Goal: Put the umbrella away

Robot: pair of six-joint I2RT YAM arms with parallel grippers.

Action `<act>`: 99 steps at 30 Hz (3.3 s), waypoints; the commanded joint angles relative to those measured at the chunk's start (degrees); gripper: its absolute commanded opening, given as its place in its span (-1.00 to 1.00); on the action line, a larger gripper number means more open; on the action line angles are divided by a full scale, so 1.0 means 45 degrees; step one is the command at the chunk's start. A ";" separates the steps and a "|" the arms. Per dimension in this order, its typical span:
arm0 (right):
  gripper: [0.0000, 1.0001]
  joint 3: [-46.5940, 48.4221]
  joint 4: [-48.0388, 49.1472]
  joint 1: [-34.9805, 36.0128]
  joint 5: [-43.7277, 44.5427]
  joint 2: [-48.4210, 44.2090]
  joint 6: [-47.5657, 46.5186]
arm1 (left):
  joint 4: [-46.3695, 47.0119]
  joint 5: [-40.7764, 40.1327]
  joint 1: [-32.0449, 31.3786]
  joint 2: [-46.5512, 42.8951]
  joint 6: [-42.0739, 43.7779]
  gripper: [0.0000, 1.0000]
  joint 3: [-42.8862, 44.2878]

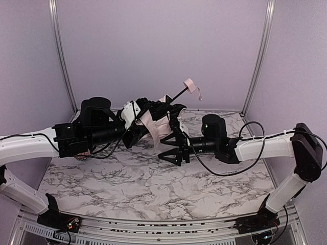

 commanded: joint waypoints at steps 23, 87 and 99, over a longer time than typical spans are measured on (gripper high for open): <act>-0.62 0.0655 0.2153 0.0187 -0.2591 0.0914 0.1241 | 0.1019 0.0580 -0.0019 -0.0257 -0.0114 -1.00 0.0707; -1.00 -0.4243 0.1367 -0.1235 0.3210 -0.1488 0.1874 | 0.0119 0.2676 0.1483 0.0589 -0.2158 -1.00 0.1993; -1.00 -0.2160 0.2618 -0.3134 0.1121 -0.0141 0.0850 | 0.1929 1.1349 0.0831 -0.0787 -0.1839 -1.00 0.0677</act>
